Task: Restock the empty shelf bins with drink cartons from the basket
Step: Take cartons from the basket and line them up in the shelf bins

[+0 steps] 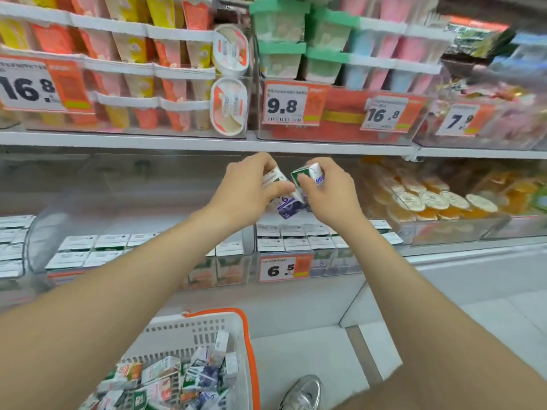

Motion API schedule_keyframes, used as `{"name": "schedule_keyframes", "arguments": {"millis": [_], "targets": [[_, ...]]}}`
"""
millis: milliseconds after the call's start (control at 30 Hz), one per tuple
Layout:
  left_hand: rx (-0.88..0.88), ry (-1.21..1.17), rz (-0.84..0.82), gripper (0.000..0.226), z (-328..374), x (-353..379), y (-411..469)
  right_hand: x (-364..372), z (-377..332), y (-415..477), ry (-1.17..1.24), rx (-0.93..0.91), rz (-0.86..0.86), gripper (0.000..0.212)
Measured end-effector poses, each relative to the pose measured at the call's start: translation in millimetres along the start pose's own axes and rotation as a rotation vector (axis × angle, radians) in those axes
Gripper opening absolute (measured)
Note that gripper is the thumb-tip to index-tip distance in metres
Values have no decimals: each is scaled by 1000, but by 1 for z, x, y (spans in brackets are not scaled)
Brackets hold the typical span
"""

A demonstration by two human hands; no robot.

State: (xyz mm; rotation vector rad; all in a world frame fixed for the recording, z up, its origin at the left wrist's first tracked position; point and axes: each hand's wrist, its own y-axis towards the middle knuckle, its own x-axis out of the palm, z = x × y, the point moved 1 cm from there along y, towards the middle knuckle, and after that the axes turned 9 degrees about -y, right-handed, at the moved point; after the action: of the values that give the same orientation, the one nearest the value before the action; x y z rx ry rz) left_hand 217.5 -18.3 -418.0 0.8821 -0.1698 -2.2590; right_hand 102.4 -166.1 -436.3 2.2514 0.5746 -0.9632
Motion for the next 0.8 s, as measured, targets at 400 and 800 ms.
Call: {"name": "schedule_keyframes", "arguments": {"millis": [400,800], "targets": [[-136,791,-447,36,-31,34,35,39,53,20,-39,-102,-377,23],[100,664,-236,43,-64,37,-27,58,29,17,-338,-129,-694,35]]}}
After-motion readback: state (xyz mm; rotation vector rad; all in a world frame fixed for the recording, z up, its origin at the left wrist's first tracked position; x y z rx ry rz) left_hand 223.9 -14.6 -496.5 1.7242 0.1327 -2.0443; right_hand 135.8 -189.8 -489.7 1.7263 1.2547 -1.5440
